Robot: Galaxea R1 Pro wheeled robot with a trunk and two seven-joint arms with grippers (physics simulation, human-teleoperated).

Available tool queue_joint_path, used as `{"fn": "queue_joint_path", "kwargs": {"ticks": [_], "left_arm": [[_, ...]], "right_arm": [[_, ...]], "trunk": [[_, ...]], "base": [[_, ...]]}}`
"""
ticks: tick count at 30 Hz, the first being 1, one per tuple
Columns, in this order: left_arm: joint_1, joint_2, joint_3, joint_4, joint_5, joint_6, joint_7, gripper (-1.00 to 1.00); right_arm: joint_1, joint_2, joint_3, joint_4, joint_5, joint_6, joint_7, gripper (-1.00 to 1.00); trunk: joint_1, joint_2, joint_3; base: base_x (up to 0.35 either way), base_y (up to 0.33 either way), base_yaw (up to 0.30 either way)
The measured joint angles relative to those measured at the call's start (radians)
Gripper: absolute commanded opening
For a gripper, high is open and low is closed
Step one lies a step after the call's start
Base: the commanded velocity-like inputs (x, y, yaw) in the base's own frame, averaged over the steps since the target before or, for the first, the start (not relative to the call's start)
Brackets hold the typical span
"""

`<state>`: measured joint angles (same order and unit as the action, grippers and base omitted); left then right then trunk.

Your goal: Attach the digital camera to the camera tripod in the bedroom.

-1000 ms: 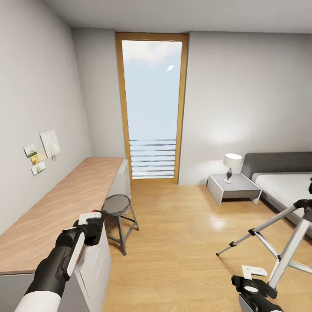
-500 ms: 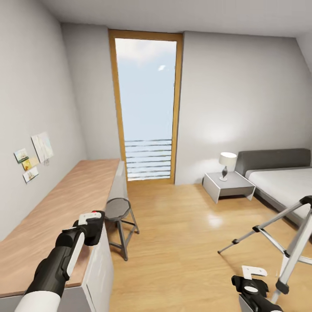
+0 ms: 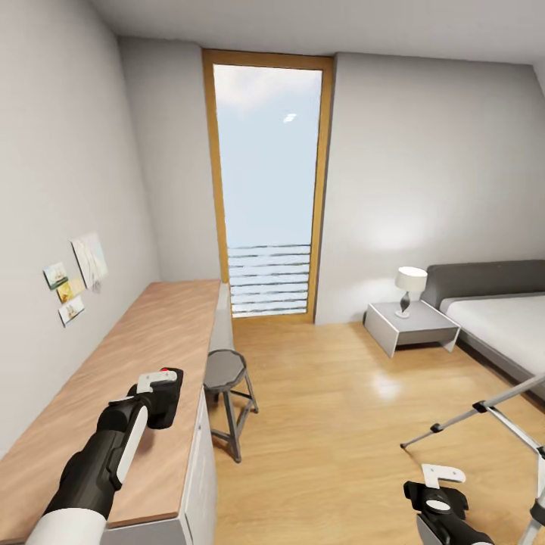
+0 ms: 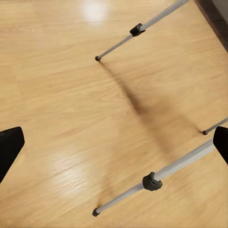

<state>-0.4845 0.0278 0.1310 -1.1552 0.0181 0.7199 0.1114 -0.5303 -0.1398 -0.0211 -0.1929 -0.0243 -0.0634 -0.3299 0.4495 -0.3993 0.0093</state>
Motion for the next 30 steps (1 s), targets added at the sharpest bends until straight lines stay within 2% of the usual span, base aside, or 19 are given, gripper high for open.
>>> {"fn": "queue_joint_path", "kwargs": {"ticks": [8,30], "left_arm": [[0.0,-0.002,-0.002,0.001,-0.001,-0.002,0.0,-1.0],[0.0,-0.002,-0.003,0.0,-0.002,-0.003,0.0,-1.0]], "right_arm": [[0.0,0.0,-0.001,0.0,-0.001,-0.009,-0.003,1.0],[0.0,0.0,-0.001,0.0,-0.002,-0.014,-0.002,1.0]], "trunk": [[0.0,0.0,0.0],[0.0,0.0,0.0]], "base": [[0.018,0.047,-0.218],[0.001,0.002,-0.283]]}}
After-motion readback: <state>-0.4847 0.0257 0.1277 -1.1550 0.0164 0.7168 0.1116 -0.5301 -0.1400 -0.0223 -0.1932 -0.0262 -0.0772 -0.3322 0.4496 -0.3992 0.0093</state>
